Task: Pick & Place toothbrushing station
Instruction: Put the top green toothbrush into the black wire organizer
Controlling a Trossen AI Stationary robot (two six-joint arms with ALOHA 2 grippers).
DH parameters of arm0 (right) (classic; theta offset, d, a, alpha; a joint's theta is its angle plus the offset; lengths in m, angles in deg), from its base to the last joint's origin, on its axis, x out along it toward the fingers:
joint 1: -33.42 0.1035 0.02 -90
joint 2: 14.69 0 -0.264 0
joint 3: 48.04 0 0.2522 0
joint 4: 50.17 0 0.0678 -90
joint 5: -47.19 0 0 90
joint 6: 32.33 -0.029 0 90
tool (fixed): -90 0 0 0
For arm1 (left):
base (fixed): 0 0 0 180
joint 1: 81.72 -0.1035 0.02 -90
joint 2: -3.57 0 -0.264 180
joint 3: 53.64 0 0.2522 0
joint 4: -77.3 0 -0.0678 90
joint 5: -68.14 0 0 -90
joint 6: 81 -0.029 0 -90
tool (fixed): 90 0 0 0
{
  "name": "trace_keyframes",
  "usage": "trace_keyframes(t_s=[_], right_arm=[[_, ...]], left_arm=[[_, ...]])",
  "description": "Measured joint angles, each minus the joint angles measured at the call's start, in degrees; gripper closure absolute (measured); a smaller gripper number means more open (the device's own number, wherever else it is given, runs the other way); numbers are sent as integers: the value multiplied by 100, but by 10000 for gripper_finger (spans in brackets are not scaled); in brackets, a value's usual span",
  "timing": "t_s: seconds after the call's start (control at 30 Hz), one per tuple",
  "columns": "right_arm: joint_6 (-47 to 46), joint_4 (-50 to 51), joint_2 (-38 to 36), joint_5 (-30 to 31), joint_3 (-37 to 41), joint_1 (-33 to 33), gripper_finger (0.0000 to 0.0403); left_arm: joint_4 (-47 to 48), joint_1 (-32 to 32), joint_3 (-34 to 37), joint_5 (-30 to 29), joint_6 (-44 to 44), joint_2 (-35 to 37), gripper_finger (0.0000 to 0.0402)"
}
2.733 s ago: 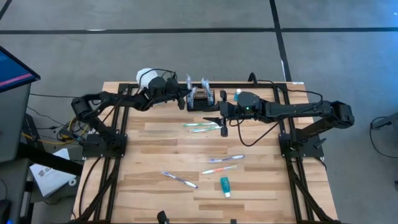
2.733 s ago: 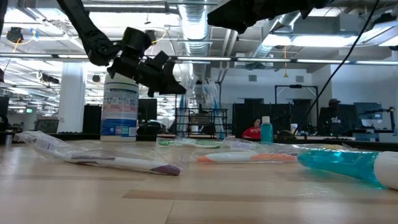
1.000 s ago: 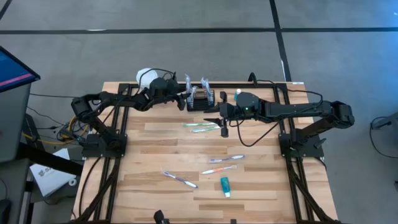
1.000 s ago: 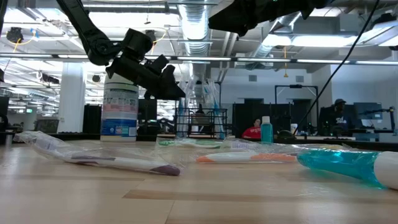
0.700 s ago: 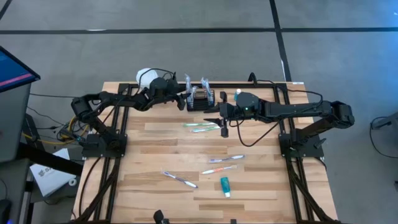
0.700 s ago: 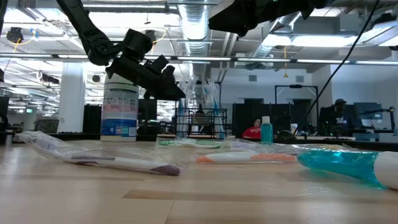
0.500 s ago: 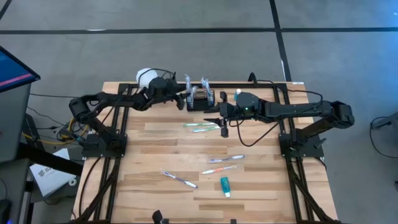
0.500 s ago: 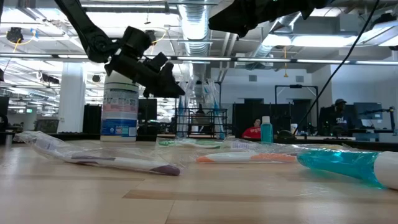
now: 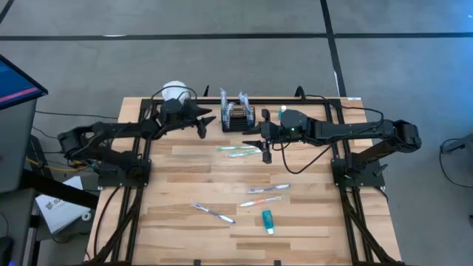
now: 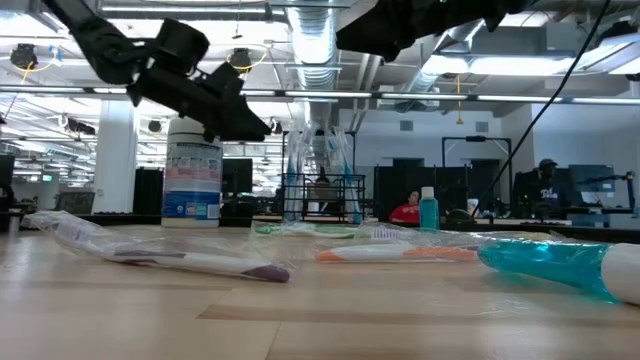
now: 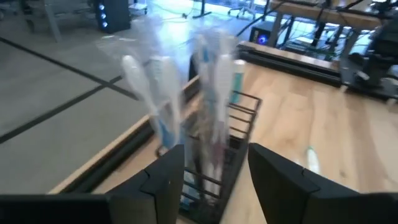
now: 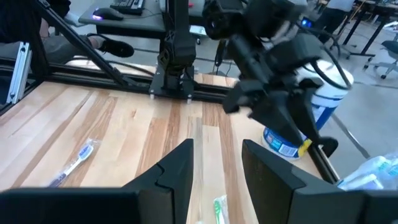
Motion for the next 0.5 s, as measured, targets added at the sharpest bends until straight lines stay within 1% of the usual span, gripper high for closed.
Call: trace_keyframes(t_s=[0.13,0.27,0.5], right_arm=[[-1,243,0,0,0,13,276],[-134,498,0,1,0,11,276],[-210,741,0,2,1,9,276]], left_arm=[[5,366,314,8,10,377,231],[-4,817,474,7,12,602,236],[-69,1708,512,9,-77,507,249]])
